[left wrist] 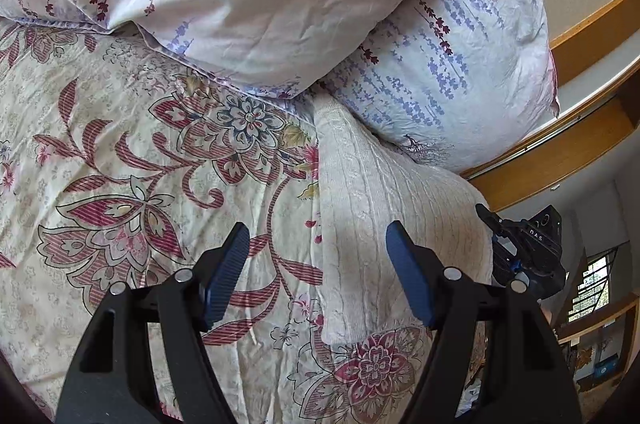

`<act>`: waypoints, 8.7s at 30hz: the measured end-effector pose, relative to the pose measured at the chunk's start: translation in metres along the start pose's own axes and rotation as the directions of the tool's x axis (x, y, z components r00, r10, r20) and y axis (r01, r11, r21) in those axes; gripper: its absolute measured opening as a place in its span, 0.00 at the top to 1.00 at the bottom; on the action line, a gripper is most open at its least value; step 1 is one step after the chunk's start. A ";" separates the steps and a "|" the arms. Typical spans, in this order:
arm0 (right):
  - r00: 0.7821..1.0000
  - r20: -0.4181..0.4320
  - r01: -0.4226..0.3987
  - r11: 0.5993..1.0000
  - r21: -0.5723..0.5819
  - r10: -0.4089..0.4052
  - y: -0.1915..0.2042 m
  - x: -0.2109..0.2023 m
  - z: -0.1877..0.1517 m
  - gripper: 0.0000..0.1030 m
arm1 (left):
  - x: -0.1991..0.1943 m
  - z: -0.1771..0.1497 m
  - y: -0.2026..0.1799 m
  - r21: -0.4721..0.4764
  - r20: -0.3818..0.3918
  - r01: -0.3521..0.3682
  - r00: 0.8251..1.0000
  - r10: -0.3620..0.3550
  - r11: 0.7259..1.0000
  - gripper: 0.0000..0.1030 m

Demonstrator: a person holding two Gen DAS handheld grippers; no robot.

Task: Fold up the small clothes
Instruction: 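Close the right gripper on the side edge of the beige sweater, then lift the held edge and fold it over the sweater with the right gripper, then open the right gripper to release the folded edge, then close the right gripper on the end of the folded sweater strip, then lift the held end and fold it back onto the sweater with the right gripper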

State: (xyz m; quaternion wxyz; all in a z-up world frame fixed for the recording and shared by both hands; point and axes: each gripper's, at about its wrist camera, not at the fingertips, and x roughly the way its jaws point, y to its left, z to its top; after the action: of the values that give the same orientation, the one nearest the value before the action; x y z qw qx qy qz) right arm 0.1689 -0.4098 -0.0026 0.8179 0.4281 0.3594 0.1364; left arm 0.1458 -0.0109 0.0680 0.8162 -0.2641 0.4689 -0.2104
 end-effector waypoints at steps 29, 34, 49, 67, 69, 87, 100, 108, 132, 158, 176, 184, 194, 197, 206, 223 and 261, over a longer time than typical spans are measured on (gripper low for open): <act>0.985 0.025 0.173 0.983 -0.055 -0.172 -0.014 0.016 0.027 0.91 | 0.064 0.000 -0.091 0.432 -0.058 -0.151 0.979 0.195 0.889 0.03; 0.977 0.086 0.200 0.977 -0.078 -0.193 -0.006 -0.001 0.032 0.91 | 0.073 -0.005 -0.106 0.514 0.028 -0.329 0.930 0.368 0.792 0.02; 0.946 0.008 0.323 0.946 -0.022 -0.323 -0.040 -0.003 0.027 0.88 | 0.085 -0.009 -0.112 0.536 0.034 -0.371 0.907 0.420 0.758 0.02; 0.984 -0.074 0.164 0.986 0.008 -0.163 -0.037 -0.072 -0.058 0.55 | 0.032 -0.048 -0.089 0.546 -0.030 -0.175 0.973 0.228 0.819 0.02; 0.981 -0.082 0.176 0.984 0.003 -0.175 -0.036 -0.071 -0.063 0.55 | 0.032 -0.059 -0.084 0.563 -0.038 -0.179 0.970 0.241 0.807 0.02; 0.975 -0.028 0.217 0.968 -0.126 -0.222 -0.017 -0.059 -0.064 0.88 | 0.055 -0.082 -0.068 0.627 0.005 -0.338 0.903 0.430 0.702 0.02; 0.983 0.125 0.155 0.971 -0.183 -0.133 0.018 -0.097 -0.051 0.91 | 0.031 -0.056 -0.070 0.532 0.080 -0.359 0.923 0.377 0.767 0.03; 0.948 -0.032 0.316 0.948 -0.044 -0.318 -0.042 -0.067 -0.077 0.92 | 0.052 -0.068 -0.050 0.512 -0.031 -0.356 0.902 0.431 0.782 0.03; 0.848 0.062 0.514 0.788 -0.340 -0.526 -0.019 -0.054 -0.085 0.42 | 0.063 0.007 -0.058 0.240 -0.079 -0.139 0.984 0.162 0.961 0.02; 0.956 -0.267 0.155 0.982 0.104 -0.122 -0.061 0.004 -0.011 0.28 | 0.155 0.029 -0.052 0.003 -0.283 0.047 0.958 -0.044 0.999 0.21; 0.966 -0.259 0.036 0.988 0.151 0.005 -0.070 0.007 -0.014 0.25 | 0.166 0.019 -0.117 0.359 -0.160 -0.229 0.940 0.302 0.905 0.13; 0.960 -0.273 -0.019 0.991 0.135 0.055 -0.071 0.012 -0.018 0.35 | 0.161 0.021 -0.103 0.298 -0.188 -0.185 0.950 0.248 0.937 0.20; 0.955 -0.234 -0.135 0.970 0.203 0.181 -0.064 0.024 -0.039 0.58 | 0.138 0.031 -0.077 0.150 -0.188 -0.084 0.976 0.112 0.985 0.54; 0.952 -0.228 -0.162 0.968 0.194 0.205 -0.052 0.026 -0.043 0.59 | 0.128 0.031 -0.076 0.150 -0.179 -0.064 0.980 0.091 0.987 0.59; 0.896 -0.342 -0.244 0.957 0.155 0.283 0.002 0.074 -0.080 0.60 | 0.044 0.046 -0.038 0.116 -0.107 -0.053 0.992 0.065 0.992 0.62; 0.915 -0.404 -0.055 0.992 -0.117 0.003 0.068 0.125 -0.115 0.44 | -0.033 0.016 0.037 0.035 0.073 -0.339 0.939 0.336 0.940 0.20; 0.949 -0.285 0.071 0.973 -0.219 -0.133 0.069 0.103 -0.103 0.51 | -0.010 -0.013 -0.041 0.422 0.134 -0.437 0.896 0.423 0.794 0.02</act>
State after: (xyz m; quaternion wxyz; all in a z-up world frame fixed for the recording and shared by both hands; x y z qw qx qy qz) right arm 0.1745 -0.2518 -0.0347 0.8003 0.2963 0.4842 0.1931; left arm 0.1262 -0.0392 0.0947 0.8882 0.0379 0.4431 -0.1159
